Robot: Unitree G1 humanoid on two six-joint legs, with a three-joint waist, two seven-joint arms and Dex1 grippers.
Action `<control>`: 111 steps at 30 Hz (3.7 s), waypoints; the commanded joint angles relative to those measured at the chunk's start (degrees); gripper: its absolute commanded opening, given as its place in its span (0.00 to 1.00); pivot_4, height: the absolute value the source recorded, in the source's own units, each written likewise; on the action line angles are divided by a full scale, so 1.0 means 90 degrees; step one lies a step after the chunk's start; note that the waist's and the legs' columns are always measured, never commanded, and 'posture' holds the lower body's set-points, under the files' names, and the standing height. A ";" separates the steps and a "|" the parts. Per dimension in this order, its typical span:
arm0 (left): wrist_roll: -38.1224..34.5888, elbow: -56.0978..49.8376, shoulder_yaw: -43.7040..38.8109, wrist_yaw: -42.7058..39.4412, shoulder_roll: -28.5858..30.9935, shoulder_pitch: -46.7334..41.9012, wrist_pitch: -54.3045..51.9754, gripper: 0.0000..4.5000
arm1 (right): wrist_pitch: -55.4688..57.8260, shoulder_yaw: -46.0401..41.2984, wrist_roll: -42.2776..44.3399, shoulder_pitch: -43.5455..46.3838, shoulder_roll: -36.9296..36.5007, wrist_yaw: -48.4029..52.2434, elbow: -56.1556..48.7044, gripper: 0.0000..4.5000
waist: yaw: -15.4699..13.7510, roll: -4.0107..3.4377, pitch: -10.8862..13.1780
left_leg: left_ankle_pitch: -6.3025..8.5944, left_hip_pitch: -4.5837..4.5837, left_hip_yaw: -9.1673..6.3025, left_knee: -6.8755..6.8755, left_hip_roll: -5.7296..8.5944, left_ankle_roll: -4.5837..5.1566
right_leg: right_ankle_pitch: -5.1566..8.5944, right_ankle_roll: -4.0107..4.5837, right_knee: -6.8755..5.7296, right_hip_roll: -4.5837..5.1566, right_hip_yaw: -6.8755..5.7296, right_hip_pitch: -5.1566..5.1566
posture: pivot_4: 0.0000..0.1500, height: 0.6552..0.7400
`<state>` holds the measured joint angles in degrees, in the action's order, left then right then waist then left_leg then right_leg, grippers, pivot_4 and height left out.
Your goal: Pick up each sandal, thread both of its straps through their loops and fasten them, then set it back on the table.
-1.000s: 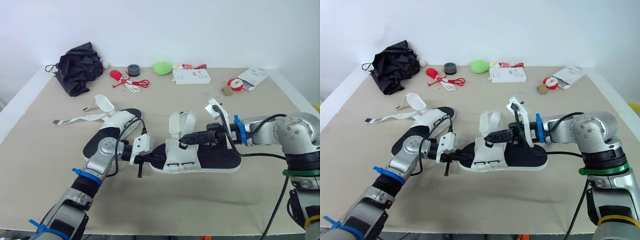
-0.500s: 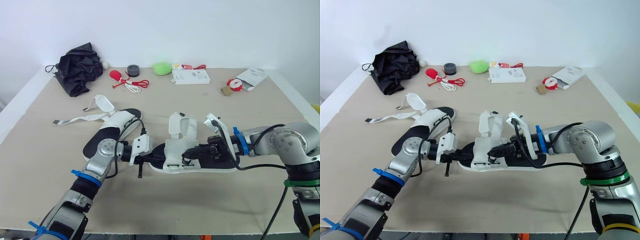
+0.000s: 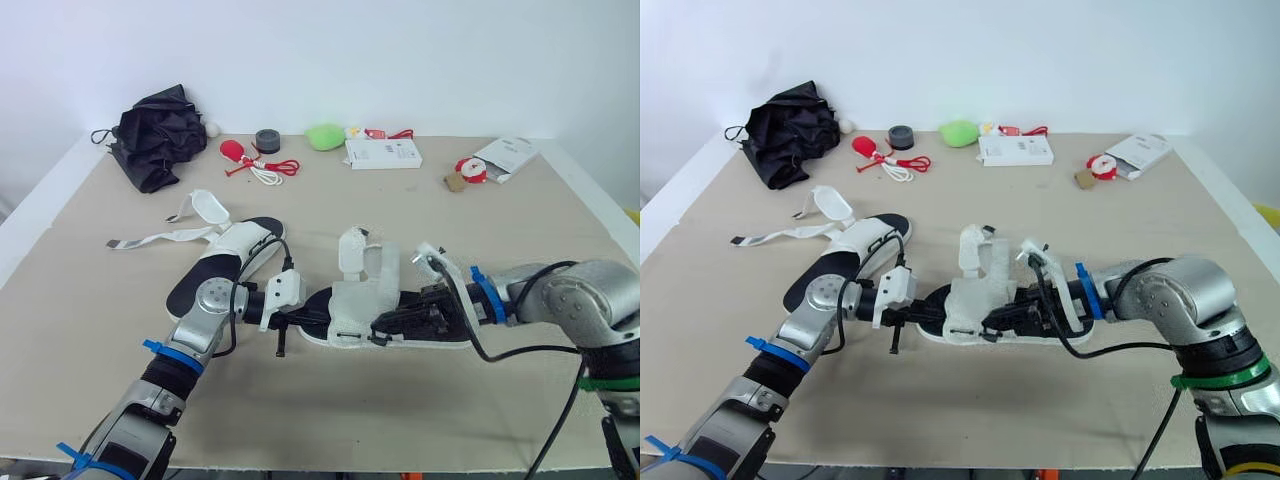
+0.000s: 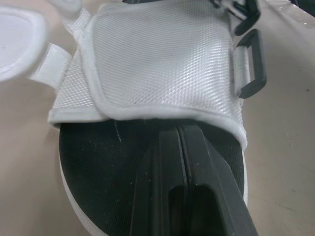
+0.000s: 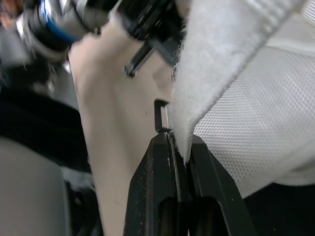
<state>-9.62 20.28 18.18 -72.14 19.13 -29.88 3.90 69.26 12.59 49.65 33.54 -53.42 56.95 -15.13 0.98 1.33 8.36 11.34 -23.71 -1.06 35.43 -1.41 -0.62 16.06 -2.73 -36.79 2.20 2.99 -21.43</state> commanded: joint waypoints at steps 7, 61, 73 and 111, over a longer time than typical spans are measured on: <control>0.0609 0.0710 0.0497 0.0027 0.0209 0.0431 -0.0379 0.00 | -0.1151 0.0800 -0.1239 0.0192 -0.0116 0.1029 -0.0003 0.08 | 0.0008 0.0003 -0.0002 | 0.0006 0.0044 -0.0002 -0.0001 -0.0011 -0.0009 | 0.0018 0.0039 0.0000 -0.0003 -0.0009 0.0011 | 1.00 1.00; 0.0673 0.1111 0.0514 -0.0052 0.0054 0.0152 -0.0225 0.00 | -0.0026 -0.0587 -0.0253 -0.0320 0.0604 0.0079 -0.0611 0.03 | -0.0002 0.0002 -0.0001 | 0.0009 0.0038 0.0000 0.0010 -0.0002 -0.0014 | 0.0010 0.0025 0.0000 0.0002 0.0003 0.0017 | 1.00 1.00; 0.0688 0.1141 0.0551 -0.0077 0.0037 0.0138 -0.0188 0.00 | -0.0474 -0.0389 -0.0644 -0.0782 0.0443 0.0119 -0.0883 0.03 | 0.0003 0.0009 -0.0017 | 0.0009 0.0044 -0.0002 0.0009 -0.0009 -0.0015 | 0.0013 0.0031 0.0000 -0.0002 -0.0005 0.0019 | 1.00 1.00; 0.0697 0.1338 0.0615 -0.0184 0.0033 -0.0002 -0.0059 0.00 | -0.0653 -0.2492 0.0403 -0.3420 0.0197 -0.1318 -0.2335 0.85 | -0.0080 0.0020 -0.0013 | 0.0014 0.0037 -0.0007 0.0008 0.0013 -0.0020 | 0.0035 0.0019 0.0003 0.0024 -0.0017 0.0024 | 1.00 1.00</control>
<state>-9.60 25.93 19.36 -74.41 17.81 -33.16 5.82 64.69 -9.44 53.46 2.28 -50.88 44.24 -35.98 0.26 1.51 8.25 11.46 -23.38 -1.13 35.50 -1.29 -0.80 16.38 -2.57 -36.77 2.41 2.83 -21.21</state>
